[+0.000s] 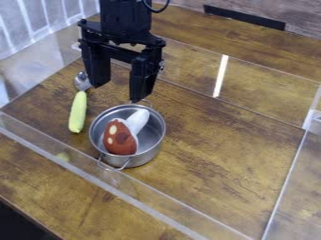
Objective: Remove the mushroom from the silver pot and put it on the table
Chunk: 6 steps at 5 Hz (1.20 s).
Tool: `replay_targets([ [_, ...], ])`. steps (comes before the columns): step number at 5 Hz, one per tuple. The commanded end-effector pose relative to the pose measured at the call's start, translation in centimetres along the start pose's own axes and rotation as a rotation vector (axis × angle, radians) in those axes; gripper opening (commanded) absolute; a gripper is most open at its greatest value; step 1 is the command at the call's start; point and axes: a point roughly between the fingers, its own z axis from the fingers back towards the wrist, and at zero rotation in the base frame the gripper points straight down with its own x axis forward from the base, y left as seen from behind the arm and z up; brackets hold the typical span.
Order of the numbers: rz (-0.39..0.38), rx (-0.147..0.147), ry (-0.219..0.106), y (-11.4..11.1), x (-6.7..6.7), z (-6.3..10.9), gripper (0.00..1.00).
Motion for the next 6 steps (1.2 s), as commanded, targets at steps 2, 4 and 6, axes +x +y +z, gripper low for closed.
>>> replay_targets([
  [2,0.052,-0.006,0.023,0.9,0.3,-2.9,1.00],
  [4,0.094,-0.011,0.057,2.7,0.9,-6.5,1.00],
  [6,0.098,-0.013,0.072,0.7,-0.2,-6.6,0.00],
])
